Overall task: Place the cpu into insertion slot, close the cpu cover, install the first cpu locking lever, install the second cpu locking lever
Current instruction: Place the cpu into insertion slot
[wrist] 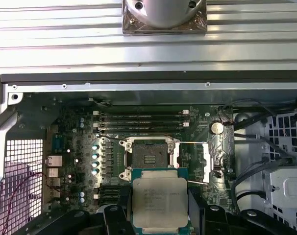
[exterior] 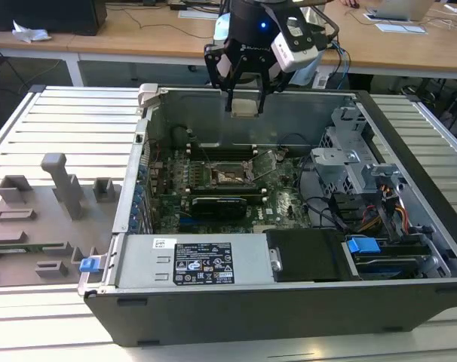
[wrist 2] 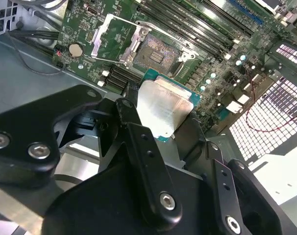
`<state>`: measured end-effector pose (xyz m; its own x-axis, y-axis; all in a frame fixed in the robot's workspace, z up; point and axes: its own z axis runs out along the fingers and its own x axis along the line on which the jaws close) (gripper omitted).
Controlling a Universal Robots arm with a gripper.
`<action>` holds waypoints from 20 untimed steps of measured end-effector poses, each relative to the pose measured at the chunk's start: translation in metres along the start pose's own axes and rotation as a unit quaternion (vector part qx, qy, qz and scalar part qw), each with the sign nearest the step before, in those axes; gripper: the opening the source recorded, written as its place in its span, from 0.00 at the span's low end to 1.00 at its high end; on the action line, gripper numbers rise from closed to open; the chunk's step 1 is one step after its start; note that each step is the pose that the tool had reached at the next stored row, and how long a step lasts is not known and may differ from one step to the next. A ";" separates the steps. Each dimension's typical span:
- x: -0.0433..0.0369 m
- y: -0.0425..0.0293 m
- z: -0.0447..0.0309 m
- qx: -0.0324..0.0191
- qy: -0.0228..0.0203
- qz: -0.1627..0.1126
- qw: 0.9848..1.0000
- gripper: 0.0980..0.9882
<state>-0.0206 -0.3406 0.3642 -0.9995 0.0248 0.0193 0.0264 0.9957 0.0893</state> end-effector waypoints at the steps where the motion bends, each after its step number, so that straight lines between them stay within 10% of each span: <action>1: 0.0000 0.0000 0.0003 0.000 0.000 0.000 1.000 0.50; 20: -0.0002 -0.0009 0.0103 0.000 0.000 0.000 1.000 0.50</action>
<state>-0.0206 -0.3406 0.3539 -0.9995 0.0247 0.0193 0.0264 0.9957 0.0893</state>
